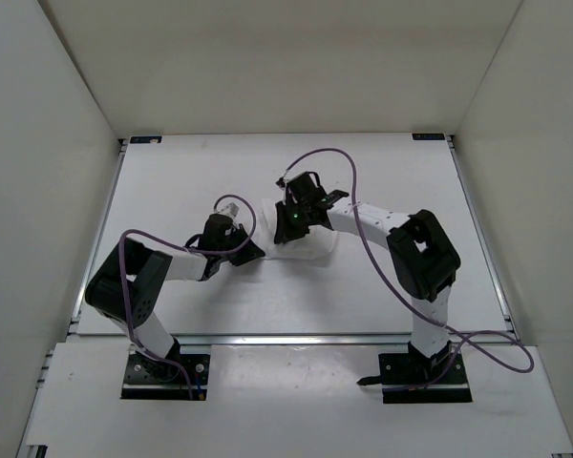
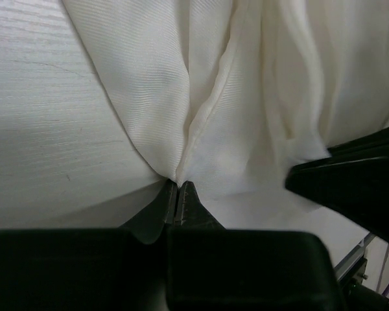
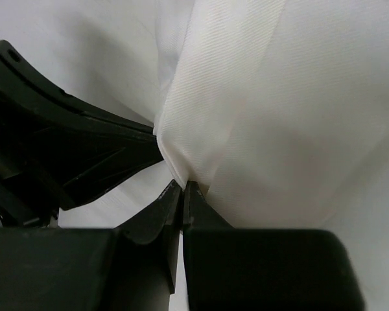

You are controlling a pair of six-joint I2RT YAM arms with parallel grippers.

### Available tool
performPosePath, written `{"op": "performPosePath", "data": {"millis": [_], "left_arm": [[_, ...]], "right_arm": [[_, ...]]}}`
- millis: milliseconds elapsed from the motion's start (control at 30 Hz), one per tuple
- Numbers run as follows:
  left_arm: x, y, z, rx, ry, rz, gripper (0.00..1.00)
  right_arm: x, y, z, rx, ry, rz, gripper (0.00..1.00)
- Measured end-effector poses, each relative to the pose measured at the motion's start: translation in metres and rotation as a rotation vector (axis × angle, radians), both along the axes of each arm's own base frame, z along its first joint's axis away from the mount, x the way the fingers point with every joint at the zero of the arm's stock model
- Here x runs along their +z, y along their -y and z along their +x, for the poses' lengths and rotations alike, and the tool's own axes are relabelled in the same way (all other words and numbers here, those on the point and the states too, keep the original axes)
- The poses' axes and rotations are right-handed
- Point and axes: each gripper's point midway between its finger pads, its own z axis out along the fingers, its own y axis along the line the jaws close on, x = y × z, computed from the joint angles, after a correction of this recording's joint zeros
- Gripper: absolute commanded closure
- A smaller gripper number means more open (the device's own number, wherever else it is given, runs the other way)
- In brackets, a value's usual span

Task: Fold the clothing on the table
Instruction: Fold the skirt

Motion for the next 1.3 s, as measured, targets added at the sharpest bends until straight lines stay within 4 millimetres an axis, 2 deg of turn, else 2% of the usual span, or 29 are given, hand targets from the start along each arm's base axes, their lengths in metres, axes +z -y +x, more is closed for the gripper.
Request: {"op": "performPosePath", "data": {"millis": [33,100,133,167,233,267,367,467,533,567,600,667,700,767,833,967,1000,1067,1100,1133,1200,1300], "left_arm": [[0.0,0.0,0.0,0.0,0.002,-0.002,1.0],[0.0,-0.001,0.0,-0.001,0.004,-0.006,0.79],[0.0,-0.002,0.0,-0.001,0.005,-0.007,0.66],[0.0,-0.001,-0.001,-0.002,0.006,-0.016,0.6],[0.005,-0.001,0.001,-0.003,0.019,-0.036,0.5],[0.006,-0.001,0.001,-0.003,0.023,-0.039,0.45],[0.013,-0.009,0.002,0.02,0.035,-0.062,0.39],[0.014,-0.013,-0.006,0.032,0.025,-0.078,0.38],[0.018,-0.015,-0.013,0.033,0.019,-0.085,0.38],[0.021,-0.016,-0.016,0.034,0.019,-0.088,0.38],[0.024,-0.018,-0.017,0.038,0.021,-0.093,0.37],[0.032,-0.02,-0.022,0.039,0.027,-0.103,0.37],[0.036,-0.021,-0.025,0.039,0.029,-0.107,0.38],[0.047,-0.025,-0.029,0.045,0.042,-0.116,0.36],[0.062,-0.03,-0.033,0.054,0.068,-0.125,0.33],[0.1,-0.049,-0.038,0.093,0.162,-0.15,0.27],[0.11,-0.056,-0.038,0.109,0.186,-0.153,0.24],[0.122,-0.07,-0.041,0.134,0.222,-0.149,0.01],[0.125,-0.076,-0.044,0.143,0.231,-0.141,0.02],[0.127,-0.079,-0.047,0.148,0.235,-0.134,0.01],[0.127,-0.082,-0.057,0.133,0.225,-0.117,0.01],[0.119,-0.08,-0.07,0.082,0.182,-0.091,0.01]], "right_arm": [[-0.005,-0.004,-0.002,0.007,-0.01,-0.002,0.99],[-0.013,-0.011,-0.007,0.027,-0.032,-0.002,0.98],[-0.015,-0.015,-0.009,0.041,-0.042,0.004,0.89],[-0.017,-0.021,-0.011,0.056,-0.051,0.017,0.8],[-0.016,-0.029,-0.013,0.08,-0.057,0.043,0.67],[-0.014,-0.031,-0.014,0.09,-0.06,0.055,0.65],[0.004,-0.034,-0.012,0.12,-0.024,0.102,0.6],[0.037,-0.034,-0.012,0.136,0.049,0.178,0.57],[0.066,-0.026,-0.021,0.142,0.093,0.246,0.6],[0.081,-0.018,-0.024,0.136,0.11,0.286,0.68],[0.095,-0.009,-0.024,0.124,0.129,0.326,0.81],[0.114,0.013,-0.016,0.082,0.172,0.407,1.0],[0.116,0.025,-0.01,0.057,0.182,0.434,1.0],[0.108,0.044,0.003,-0.001,0.172,0.475,1.0],[0.084,0.05,0.007,-0.025,0.115,0.501,1.0],[0.024,0.035,0.0,-0.013,-0.061,0.519,0.99],[0.01,0.031,-0.003,-0.018,-0.105,0.511,1.0],[-0.017,0.025,-0.005,-0.035,-0.173,0.475,1.0],[-0.027,0.024,-0.003,-0.048,-0.198,0.453,1.0],[-0.034,0.022,0.0,-0.057,-0.214,0.434,1.0],[-0.034,0.016,0.008,-0.058,-0.217,0.416,1.0],[-0.011,0.016,0.017,-0.05,-0.161,0.415,1.0]]}}
